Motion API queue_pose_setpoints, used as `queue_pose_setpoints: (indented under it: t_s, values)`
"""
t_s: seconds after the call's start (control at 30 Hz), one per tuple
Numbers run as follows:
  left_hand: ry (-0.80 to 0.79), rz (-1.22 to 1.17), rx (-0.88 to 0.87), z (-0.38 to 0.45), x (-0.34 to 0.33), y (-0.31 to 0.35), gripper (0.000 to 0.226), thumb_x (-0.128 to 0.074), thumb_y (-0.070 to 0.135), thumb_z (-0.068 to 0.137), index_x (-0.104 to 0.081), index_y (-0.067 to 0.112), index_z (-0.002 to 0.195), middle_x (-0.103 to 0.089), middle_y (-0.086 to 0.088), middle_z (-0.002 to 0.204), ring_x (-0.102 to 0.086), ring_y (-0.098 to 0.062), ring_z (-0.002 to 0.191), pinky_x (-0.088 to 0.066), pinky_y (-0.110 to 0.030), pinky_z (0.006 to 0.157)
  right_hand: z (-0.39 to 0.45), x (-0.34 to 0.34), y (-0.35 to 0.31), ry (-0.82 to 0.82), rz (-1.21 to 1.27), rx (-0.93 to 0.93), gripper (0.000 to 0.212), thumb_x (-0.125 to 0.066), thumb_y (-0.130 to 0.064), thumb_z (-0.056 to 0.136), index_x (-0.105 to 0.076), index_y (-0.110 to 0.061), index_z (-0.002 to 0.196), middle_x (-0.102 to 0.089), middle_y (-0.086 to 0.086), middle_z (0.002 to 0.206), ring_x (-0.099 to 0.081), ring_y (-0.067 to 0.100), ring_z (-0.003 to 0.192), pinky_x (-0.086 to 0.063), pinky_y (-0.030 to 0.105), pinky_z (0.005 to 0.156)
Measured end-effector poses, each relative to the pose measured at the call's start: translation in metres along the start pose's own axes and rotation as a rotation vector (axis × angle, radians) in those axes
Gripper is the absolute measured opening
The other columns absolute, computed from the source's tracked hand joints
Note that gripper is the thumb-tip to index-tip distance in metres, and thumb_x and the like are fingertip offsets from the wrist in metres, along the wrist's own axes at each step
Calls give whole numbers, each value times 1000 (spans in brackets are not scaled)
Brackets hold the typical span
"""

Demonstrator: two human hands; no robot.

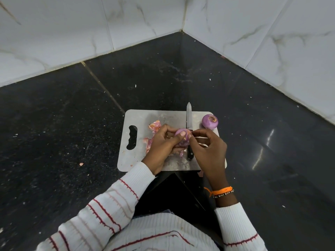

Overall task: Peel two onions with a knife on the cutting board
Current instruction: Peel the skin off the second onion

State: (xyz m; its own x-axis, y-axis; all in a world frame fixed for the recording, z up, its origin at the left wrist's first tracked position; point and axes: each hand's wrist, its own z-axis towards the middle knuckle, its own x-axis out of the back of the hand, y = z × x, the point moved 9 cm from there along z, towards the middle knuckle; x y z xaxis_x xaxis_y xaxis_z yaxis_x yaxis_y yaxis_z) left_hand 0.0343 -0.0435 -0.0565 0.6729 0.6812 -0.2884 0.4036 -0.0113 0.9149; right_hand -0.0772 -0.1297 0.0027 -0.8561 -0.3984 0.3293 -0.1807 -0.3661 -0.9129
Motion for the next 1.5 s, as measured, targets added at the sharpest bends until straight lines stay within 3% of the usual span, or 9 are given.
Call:
queue_pose_setpoints:
  t_s: [0.13, 0.27, 0.4, 0.57, 0.83, 1.03, 1.13, 1.33, 1.5]
  values:
    - [-8, 70, -28, -1, -1, 3, 30, -64, 15, 87, -53, -3, 108, -62, -23, 111, -69, -26, 91, -60, -32, 67, 1, 0, 0, -11, -46, 10, 8, -72, -11, 78, -69, -18, 82, -68, -10, 72, -67, 3, 68, -53, 13, 66]
    - [-31, 60, -26, -1, -4, 2, 30, -63, 14, 88, -52, -5, 109, -60, -25, 113, -69, -27, 92, -60, -30, 65, 4, 6, 4, 8, -80, 28, 11, -68, -1, 76, -71, -11, 80, -65, -10, 68, -64, -1, 66, -50, 9, 65]
    - [-12, 110, -33, -2, -3, 3, 33, -65, 16, 87, -53, -4, 109, -61, -24, 112, -68, -31, 96, -59, -27, 61, 3, 6, 6, 0, -50, -3, 7, -70, -8, 79, -71, -15, 80, -67, -11, 70, -65, 1, 68, -50, 10, 66]
    - [2, 159, -70, -2, -3, 7, 31, -67, 16, 85, -55, -3, 107, -61, -24, 108, -68, -25, 88, -55, -22, 55, 4, 6, 10, -25, -66, -54, 6, -70, -13, 77, -69, -18, 76, -66, -13, 68, -64, 2, 65, -50, 11, 64]
    - [-7, 171, -80, -2, -4, 6, 19, -71, 13, 83, -58, 7, 96, -62, -21, 107, -68, -31, 92, -56, -23, 55, 4, 5, 11, -35, -133, -39, 5, -71, -9, 75, -69, -14, 74, -65, -8, 64, -63, 5, 59, -50, 13, 61]
    - [-17, 139, -56, -1, -5, 3, 30, -69, 15, 84, -56, -2, 105, -61, -24, 109, -67, -33, 92, -56, -23, 56, 6, 6, 24, -50, -103, -84, 14, -63, -2, 82, -69, -15, 79, -67, -5, 71, -66, 7, 68, -55, 26, 69]
    - [-11, 130, -53, -1, -4, 4, 31, -68, 17, 85, -56, -2, 107, -61, -23, 110, -67, -25, 88, -54, -21, 55, 5, 4, 30, -38, -21, -123, 17, -57, -7, 89, -68, -19, 85, -69, -1, 81, -68, 20, 80, -56, 39, 76]
    - [24, 124, -19, -3, -2, 3, 32, -70, 20, 83, -59, 2, 107, -64, -15, 104, -67, -22, 89, -55, -21, 54, 3, 4, 11, -16, -39, -7, 5, -71, -10, 80, -72, -13, 83, -70, 0, 81, -64, 7, 75, -50, 14, 69]
    - [50, 135, -29, -3, 1, 4, 34, -74, 17, 79, -59, 0, 105, -62, -15, 96, -60, -17, 72, -45, -14, 45, 4, 3, 10, -27, -45, 5, 10, -72, -4, 76, -71, -14, 74, -65, -8, 73, -61, 2, 70, -48, 12, 65]
